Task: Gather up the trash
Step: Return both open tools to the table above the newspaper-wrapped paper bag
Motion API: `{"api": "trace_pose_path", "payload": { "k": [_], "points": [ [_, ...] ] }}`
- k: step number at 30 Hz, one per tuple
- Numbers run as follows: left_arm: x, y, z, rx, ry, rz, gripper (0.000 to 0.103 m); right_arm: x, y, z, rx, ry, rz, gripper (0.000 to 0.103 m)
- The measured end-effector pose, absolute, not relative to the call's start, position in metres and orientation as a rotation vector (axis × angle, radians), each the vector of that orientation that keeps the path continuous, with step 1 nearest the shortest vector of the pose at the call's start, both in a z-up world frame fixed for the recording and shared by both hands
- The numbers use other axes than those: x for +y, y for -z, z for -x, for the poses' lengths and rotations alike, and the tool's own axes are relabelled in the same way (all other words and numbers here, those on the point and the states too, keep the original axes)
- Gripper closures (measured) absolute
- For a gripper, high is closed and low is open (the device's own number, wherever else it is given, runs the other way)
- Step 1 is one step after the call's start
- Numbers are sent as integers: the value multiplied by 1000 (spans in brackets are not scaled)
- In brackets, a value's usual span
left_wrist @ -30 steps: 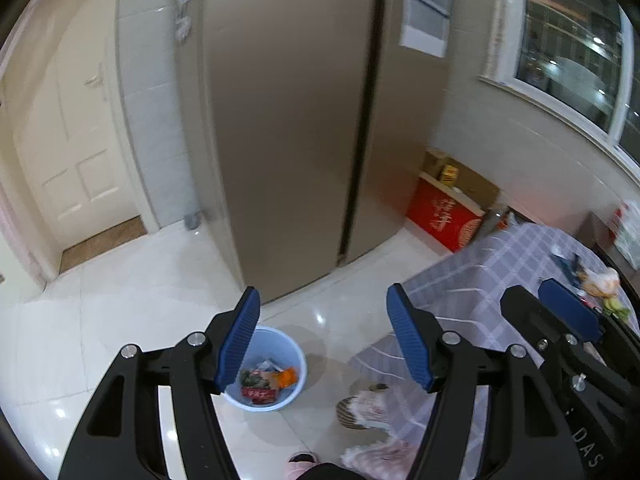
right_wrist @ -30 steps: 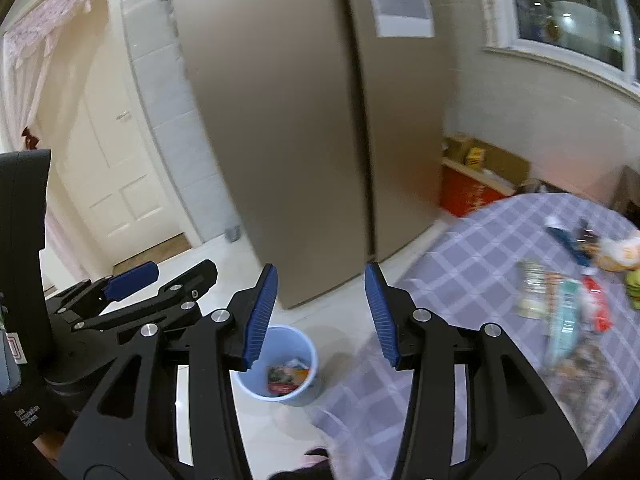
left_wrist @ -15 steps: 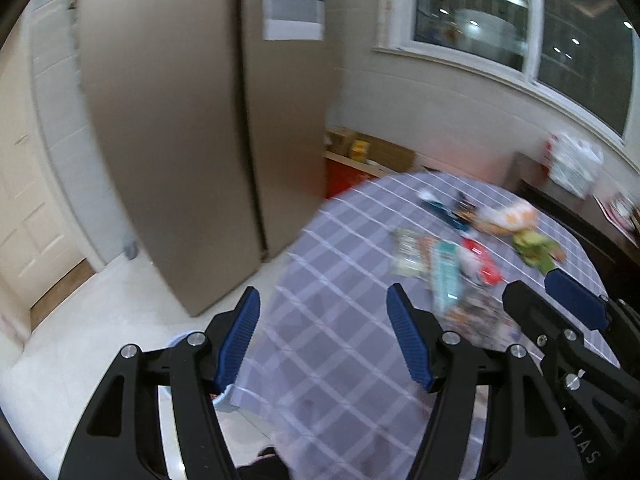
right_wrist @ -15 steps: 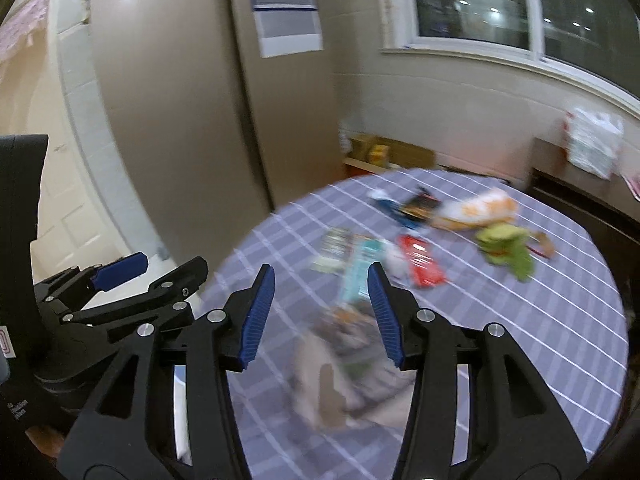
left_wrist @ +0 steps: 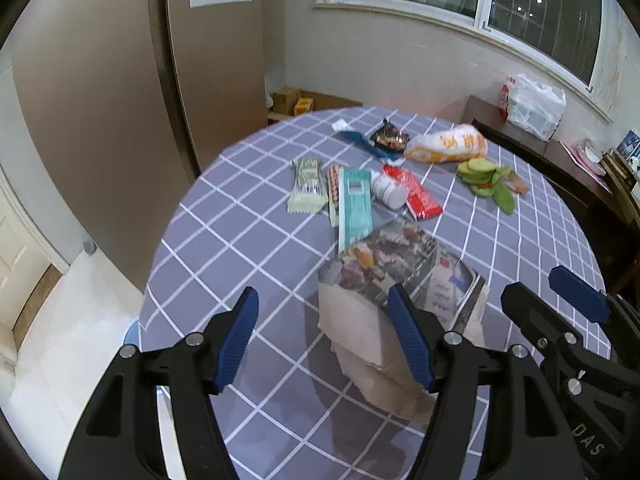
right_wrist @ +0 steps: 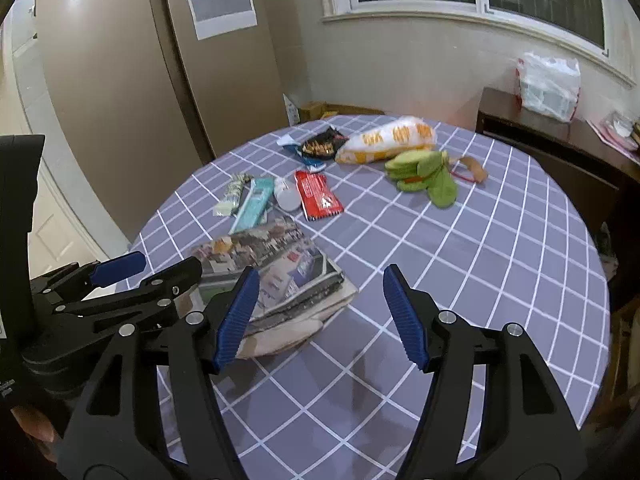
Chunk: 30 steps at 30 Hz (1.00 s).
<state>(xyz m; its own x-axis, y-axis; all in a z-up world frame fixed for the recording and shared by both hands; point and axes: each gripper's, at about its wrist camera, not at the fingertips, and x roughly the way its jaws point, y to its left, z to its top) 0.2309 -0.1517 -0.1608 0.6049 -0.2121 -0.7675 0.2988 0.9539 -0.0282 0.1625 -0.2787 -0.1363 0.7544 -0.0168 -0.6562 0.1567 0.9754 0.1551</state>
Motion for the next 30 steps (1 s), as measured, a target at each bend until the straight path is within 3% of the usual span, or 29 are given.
{"api": "trace_pose_path", "payload": {
  "k": [14, 30],
  "points": [
    [-144, 169, -227, 883, 279, -18, 33, -284, 148, -165, 726, 123, -211, 39],
    [-152, 178, -230, 878, 228, -85, 22, -285, 149, -166, 726, 153, -202, 38]
  ]
}}
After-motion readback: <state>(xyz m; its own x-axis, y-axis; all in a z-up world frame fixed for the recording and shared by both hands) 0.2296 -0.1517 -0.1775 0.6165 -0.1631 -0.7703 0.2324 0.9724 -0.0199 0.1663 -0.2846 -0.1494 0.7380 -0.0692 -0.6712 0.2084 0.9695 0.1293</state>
